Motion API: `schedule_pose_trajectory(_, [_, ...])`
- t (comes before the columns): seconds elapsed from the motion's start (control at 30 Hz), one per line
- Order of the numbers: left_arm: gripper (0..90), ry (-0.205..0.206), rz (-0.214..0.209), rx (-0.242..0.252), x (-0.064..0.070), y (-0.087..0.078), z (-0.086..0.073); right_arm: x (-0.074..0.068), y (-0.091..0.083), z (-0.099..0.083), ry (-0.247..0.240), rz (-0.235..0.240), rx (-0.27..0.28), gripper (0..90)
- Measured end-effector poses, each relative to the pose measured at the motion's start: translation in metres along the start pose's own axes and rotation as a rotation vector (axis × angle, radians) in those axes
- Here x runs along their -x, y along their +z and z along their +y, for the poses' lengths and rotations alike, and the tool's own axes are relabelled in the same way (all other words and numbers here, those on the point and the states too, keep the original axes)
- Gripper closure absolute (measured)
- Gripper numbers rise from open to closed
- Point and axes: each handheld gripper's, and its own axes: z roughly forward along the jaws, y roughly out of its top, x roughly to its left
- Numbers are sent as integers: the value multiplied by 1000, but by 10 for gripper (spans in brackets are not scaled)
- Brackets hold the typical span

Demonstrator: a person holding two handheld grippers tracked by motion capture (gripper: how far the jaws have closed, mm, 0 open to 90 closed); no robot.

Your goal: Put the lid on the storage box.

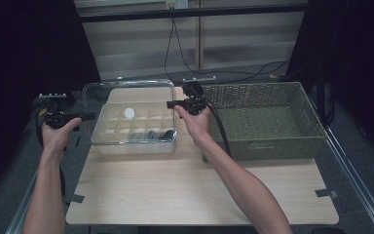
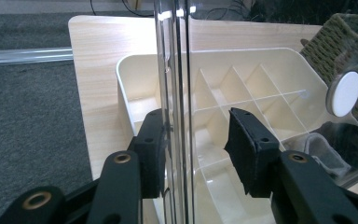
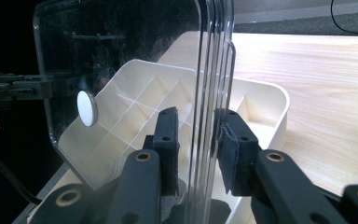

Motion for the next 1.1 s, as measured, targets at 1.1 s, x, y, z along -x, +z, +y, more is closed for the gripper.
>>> schedule_pose_trajectory(1.1, [452,-30,2,-57,-11,32,2,12,29,-8,19,-52,-22,618])
